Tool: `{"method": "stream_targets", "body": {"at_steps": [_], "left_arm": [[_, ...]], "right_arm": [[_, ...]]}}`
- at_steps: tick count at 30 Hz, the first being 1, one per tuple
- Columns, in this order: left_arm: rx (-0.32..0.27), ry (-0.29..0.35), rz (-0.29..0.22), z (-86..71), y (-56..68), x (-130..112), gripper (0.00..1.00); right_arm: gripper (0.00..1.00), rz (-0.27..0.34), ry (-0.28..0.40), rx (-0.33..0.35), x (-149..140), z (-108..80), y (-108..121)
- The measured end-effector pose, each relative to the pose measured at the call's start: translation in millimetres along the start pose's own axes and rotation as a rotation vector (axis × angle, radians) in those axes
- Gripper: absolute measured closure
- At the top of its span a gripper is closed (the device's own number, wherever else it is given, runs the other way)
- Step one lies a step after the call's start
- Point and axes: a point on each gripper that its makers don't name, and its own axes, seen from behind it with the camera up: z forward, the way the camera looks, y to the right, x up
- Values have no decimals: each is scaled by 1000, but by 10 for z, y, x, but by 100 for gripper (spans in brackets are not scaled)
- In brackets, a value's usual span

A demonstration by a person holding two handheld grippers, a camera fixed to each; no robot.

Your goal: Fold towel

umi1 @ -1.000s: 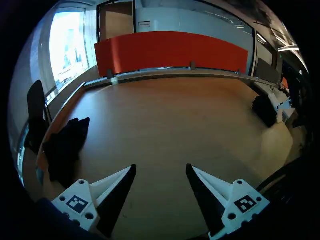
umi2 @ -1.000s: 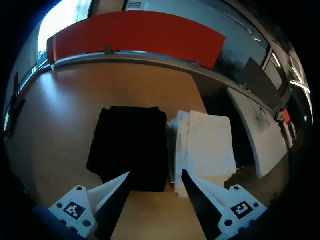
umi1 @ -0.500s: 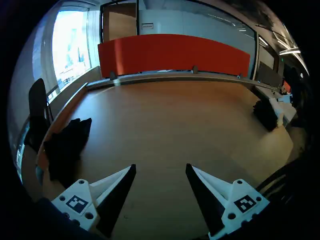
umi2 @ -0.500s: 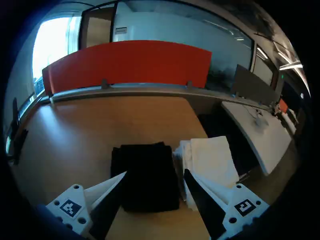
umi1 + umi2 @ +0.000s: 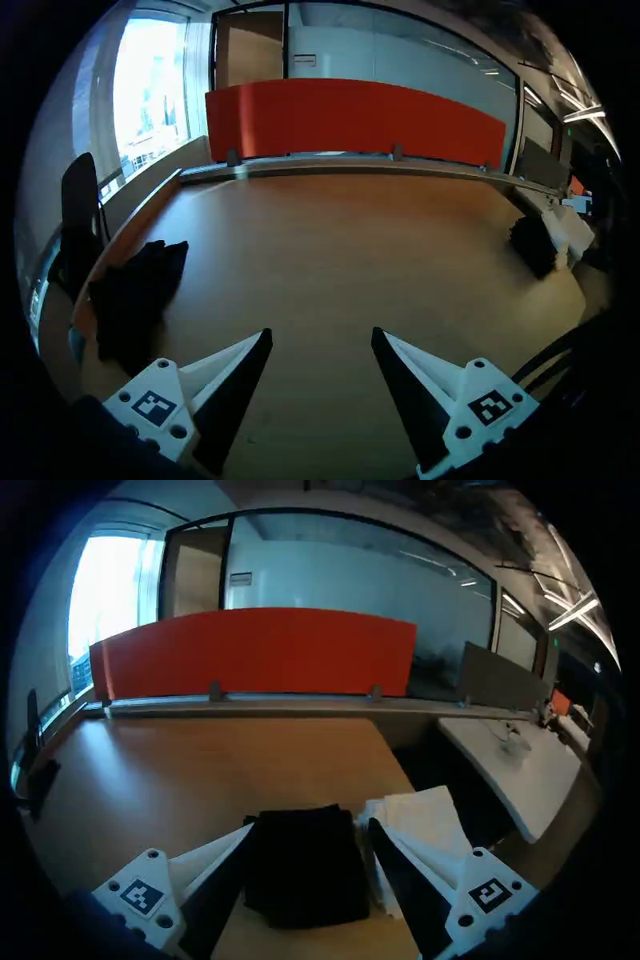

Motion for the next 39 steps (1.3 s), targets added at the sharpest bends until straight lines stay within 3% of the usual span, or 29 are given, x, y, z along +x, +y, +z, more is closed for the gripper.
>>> {"method": "stream_targets", "body": {"at_steps": [15,28,39], "left_arm": [[33,111,-16,47,-159,499,8],[69,228,-2,86,-324,1027,8],[91,346,3,137,-480,1641,8]], "right_arm": [[0,13,213,-18,525,-264,-144],[0,34,282,-6,747,-369,-301],[0,38,331,54,1052,-440,-721]]}}
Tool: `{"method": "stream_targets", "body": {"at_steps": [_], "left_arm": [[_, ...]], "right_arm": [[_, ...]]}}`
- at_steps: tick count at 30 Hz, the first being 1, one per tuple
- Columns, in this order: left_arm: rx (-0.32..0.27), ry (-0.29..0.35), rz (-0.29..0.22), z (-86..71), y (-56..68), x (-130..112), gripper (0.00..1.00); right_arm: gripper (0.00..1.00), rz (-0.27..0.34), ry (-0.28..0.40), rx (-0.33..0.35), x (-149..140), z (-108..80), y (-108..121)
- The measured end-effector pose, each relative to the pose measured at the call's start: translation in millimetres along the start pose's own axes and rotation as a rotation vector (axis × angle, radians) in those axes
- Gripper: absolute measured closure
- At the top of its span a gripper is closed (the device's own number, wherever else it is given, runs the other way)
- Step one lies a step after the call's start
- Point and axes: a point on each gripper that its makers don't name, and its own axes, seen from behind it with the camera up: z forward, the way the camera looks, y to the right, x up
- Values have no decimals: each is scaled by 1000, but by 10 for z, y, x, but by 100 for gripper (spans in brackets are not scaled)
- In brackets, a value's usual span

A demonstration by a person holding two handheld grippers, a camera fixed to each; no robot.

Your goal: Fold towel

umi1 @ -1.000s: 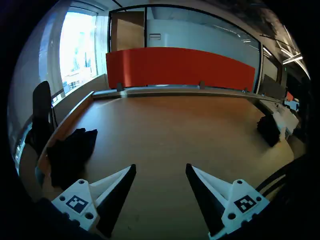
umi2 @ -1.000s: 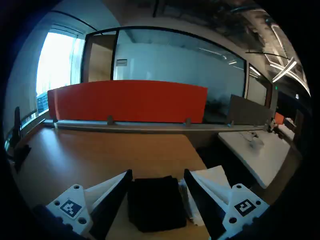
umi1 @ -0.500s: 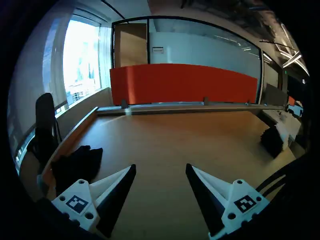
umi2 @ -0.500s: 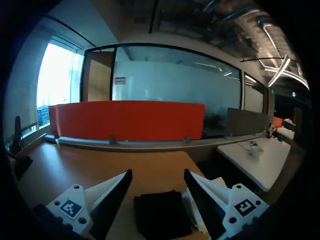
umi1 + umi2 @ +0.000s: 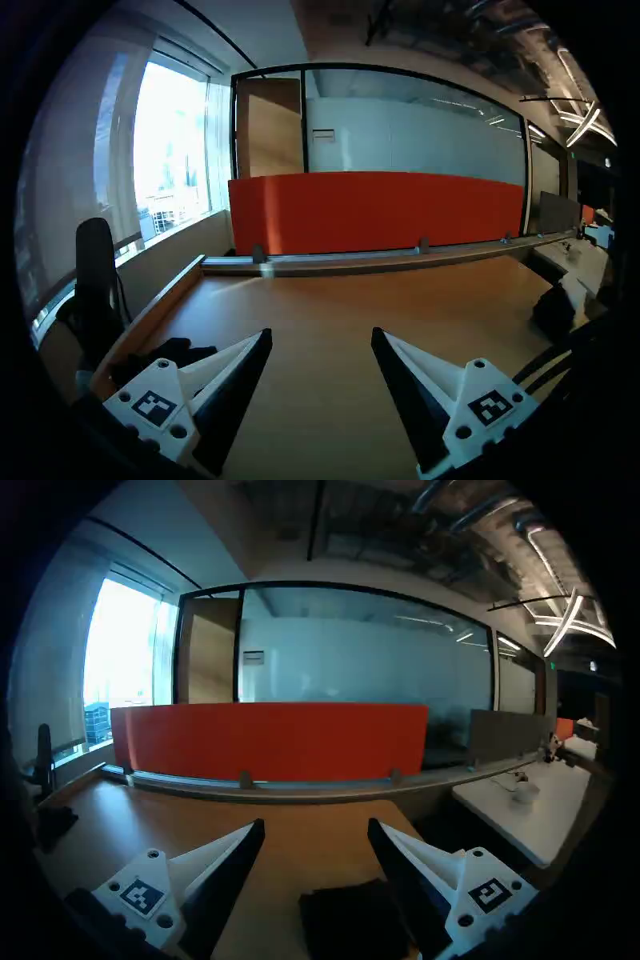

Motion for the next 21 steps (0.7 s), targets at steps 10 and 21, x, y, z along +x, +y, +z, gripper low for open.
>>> {"method": "stream_targets", "body": {"at_steps": [10,21], "left_arm": [[0,96,12,155,-60,450,8],[-6,155,9,210,-61,676,8]], "right_arm": [[0,11,50,46,284,61,-476],[0,33,94,109,475,137,-1107]]}}
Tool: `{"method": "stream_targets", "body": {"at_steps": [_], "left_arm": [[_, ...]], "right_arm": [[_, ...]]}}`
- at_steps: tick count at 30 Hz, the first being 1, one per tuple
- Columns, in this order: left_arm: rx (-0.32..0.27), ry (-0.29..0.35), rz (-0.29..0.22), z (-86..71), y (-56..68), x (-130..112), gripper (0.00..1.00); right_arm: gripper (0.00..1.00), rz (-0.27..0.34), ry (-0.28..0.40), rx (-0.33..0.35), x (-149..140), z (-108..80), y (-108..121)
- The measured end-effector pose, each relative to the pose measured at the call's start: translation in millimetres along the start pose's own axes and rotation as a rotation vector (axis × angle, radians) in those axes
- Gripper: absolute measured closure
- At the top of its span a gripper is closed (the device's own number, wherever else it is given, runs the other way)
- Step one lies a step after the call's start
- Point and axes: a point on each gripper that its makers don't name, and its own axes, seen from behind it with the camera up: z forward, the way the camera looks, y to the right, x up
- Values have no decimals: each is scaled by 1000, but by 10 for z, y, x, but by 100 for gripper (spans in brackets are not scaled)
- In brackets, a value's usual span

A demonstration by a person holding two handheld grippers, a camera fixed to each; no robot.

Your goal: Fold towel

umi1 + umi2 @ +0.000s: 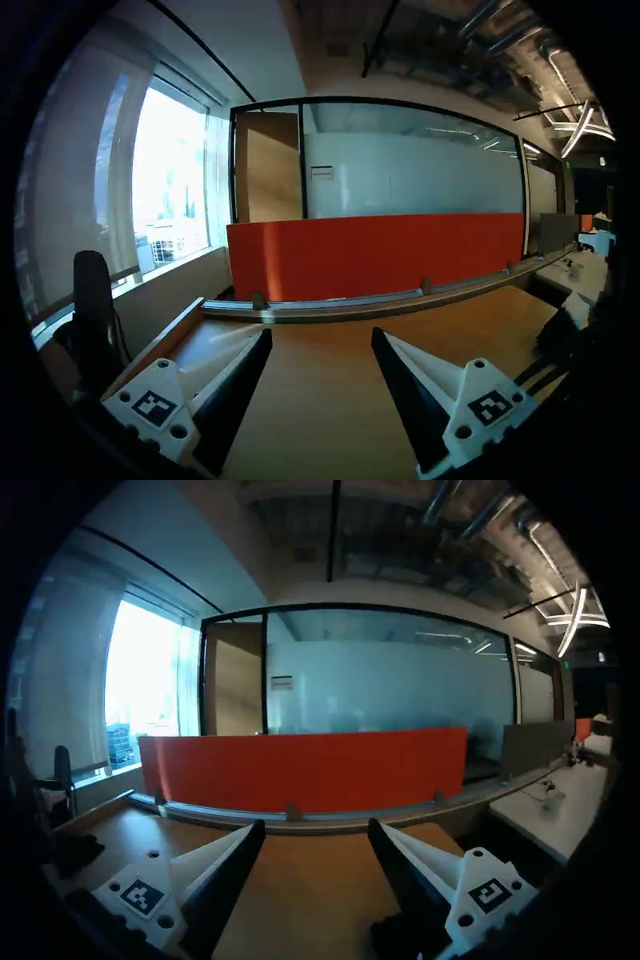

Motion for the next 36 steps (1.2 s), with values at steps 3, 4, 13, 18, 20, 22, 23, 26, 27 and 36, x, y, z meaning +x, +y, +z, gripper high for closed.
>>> {"method": "stream_targets", "body": {"at_steps": [3,4,13,18,20,22,23,26,27,36], "left_arm": [[4,13,-1,-1,-22,35,8],[7,17,-2,0,-34,39,8],[16,48,-34,13,-61,52,8],[8,67,-44,7,-28,91,8],[4,74,-44,6,-10,97,8],[-1,80,-44,3,17,88,8],[-4,83,-44,1,31,81,8],[-13,88,-42,2,70,33,8],[-14,90,-40,4,80,8,8],[2,108,-1,73,87,-371,8]], "right_arm": [[0,-12,1,16,19,28,-132],[0,-17,0,17,19,37,-150],[0,-34,5,12,97,66,-306],[0,-34,4,17,142,84,-386],[0,-32,5,24,144,84,-429],[0,-30,-1,30,133,83,-468],[0,-29,-5,32,126,83,-486],[0,-31,-10,35,116,68,-537],[0,-33,-10,35,113,61,-554],[0,-37,-3,24,-70,35,-593]]}}
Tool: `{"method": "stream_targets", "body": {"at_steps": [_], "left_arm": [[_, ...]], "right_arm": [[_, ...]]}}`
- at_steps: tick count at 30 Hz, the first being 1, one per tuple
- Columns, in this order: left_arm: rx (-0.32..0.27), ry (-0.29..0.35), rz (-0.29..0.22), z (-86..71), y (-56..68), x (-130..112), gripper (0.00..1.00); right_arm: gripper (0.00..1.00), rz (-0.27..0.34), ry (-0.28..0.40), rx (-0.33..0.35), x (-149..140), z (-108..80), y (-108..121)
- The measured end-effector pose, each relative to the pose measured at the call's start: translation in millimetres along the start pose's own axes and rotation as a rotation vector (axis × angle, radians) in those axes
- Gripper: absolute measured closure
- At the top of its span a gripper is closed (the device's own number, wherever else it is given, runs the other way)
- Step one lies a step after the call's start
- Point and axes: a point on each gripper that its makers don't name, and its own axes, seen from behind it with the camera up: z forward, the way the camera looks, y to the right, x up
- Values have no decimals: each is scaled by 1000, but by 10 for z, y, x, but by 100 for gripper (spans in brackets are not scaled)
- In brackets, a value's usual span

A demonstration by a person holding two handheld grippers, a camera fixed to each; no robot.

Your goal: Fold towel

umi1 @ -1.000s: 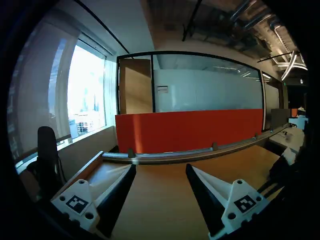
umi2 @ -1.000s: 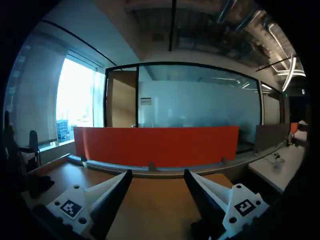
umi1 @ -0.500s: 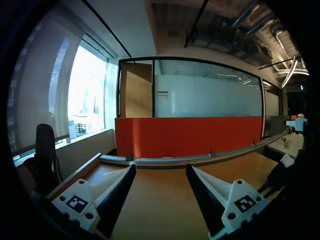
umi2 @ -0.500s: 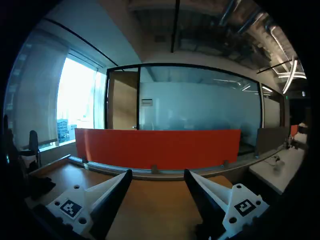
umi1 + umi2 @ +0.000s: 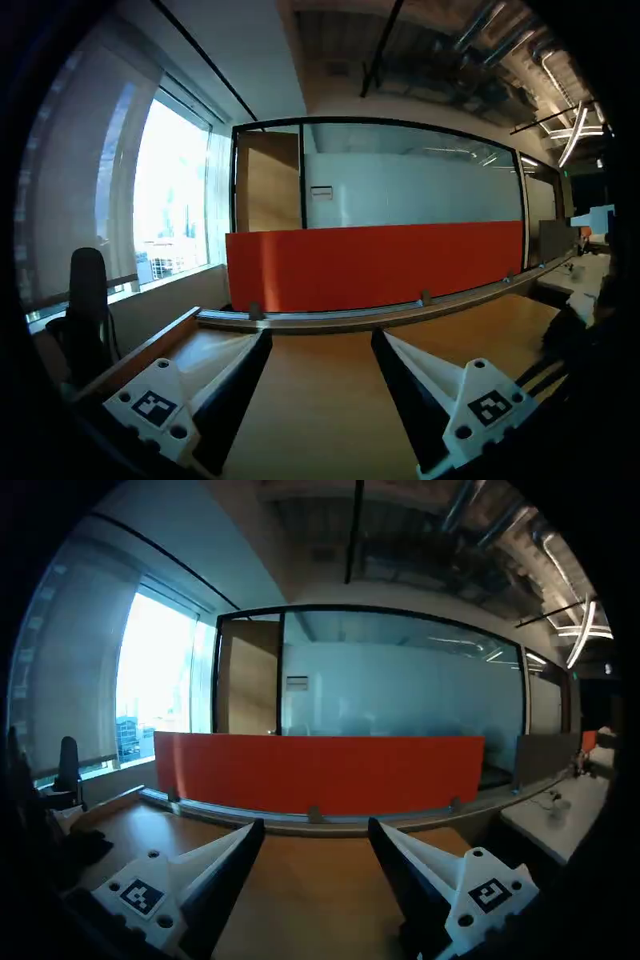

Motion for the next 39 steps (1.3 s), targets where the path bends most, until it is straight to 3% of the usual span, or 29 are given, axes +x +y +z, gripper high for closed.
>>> {"method": "stream_targets", "body": {"at_steps": [14,21,29,39], "left_arm": [[12,26,28,-67,6,-759,8],[16,24,3,-63,-12,-1108,8],[12,42,-11,-37,0,-1312,8],[27,19,-15,13,-47,-1558,8]], "right_arm": [[0,9,-14,-11,-553,30,-91],[0,-14,-16,-7,-765,67,-174],[0,-40,-3,-12,-858,57,-201],[0,-39,-8,-26,-961,34,-149]]}}
